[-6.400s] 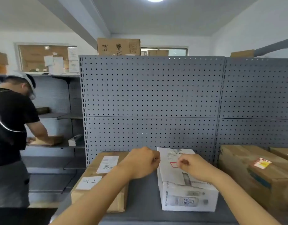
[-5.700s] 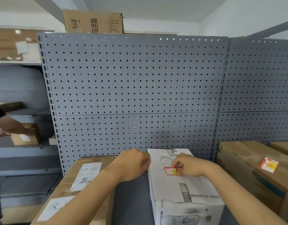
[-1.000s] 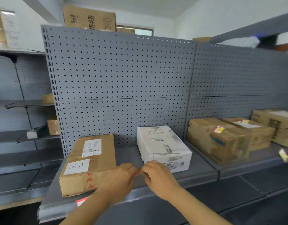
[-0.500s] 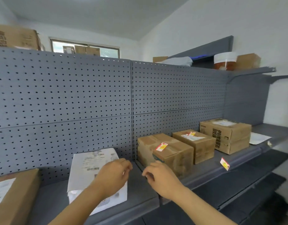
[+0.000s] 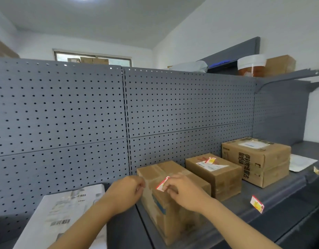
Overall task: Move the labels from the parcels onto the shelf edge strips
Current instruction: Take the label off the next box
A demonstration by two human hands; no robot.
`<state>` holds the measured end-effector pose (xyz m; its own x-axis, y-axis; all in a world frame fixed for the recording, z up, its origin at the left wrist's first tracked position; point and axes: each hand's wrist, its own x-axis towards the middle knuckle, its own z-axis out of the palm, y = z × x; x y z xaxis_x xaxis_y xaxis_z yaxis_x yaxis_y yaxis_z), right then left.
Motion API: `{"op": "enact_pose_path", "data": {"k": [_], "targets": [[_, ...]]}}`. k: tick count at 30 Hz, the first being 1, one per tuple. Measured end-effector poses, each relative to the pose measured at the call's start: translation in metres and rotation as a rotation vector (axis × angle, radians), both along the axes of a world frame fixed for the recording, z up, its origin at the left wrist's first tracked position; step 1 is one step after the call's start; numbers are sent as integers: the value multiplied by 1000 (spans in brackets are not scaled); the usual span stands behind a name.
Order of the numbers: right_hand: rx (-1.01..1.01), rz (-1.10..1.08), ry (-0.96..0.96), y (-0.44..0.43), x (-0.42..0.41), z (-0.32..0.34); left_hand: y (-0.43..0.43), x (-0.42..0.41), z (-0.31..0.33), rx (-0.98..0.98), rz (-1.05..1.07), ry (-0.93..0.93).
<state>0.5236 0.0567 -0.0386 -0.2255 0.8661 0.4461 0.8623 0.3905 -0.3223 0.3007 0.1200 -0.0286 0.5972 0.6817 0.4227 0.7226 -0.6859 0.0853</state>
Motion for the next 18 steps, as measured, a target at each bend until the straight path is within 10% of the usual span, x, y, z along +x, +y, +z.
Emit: {"op": "enact_pose_path", "data": {"k": [18], "targets": [[-590,237,-268,115,37,36,70,30,3,36,-4,93]]}}
